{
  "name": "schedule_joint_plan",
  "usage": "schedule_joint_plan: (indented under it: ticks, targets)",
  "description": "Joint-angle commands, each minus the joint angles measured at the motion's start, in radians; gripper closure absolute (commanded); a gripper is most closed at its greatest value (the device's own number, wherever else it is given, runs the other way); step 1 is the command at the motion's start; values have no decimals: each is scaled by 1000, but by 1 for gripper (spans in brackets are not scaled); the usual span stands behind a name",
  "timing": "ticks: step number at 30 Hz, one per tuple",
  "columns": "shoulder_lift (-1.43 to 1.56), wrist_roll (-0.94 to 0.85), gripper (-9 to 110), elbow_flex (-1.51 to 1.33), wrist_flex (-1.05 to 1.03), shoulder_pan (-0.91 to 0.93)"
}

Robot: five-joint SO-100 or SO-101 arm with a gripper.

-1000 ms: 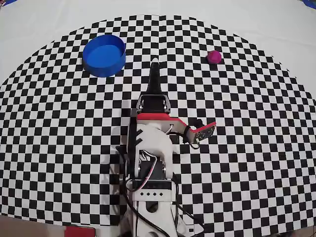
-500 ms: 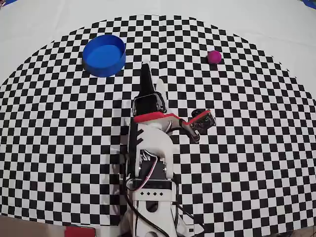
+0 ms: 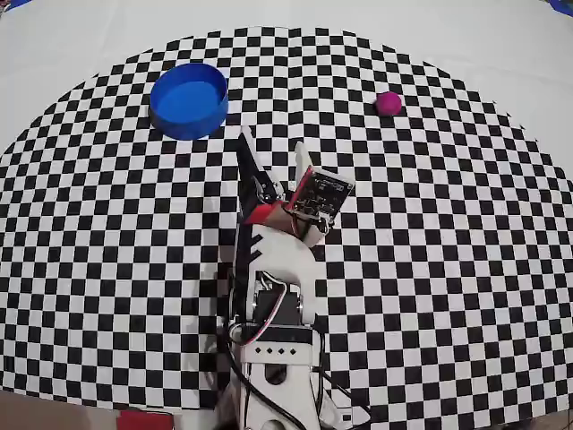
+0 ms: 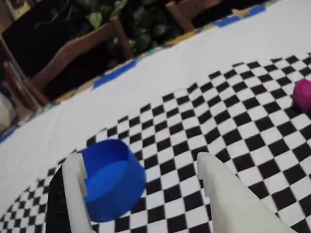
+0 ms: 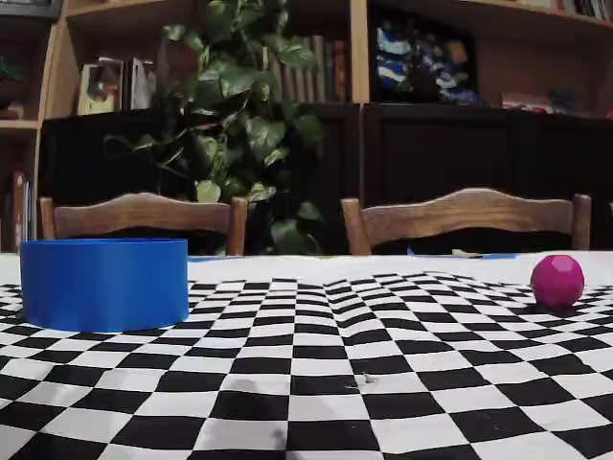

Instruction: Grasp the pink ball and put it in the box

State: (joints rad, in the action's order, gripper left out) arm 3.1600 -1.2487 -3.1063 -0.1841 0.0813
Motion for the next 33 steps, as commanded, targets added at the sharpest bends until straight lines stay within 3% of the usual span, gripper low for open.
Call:
schedule_joint_plan:
  ticks: [1,9,33]
  targets:
    - [-9,-147,76,-6,0,20]
    - [-6,-350,76,-6,6,43]
    - [-3,-354,76,-6,6,235]
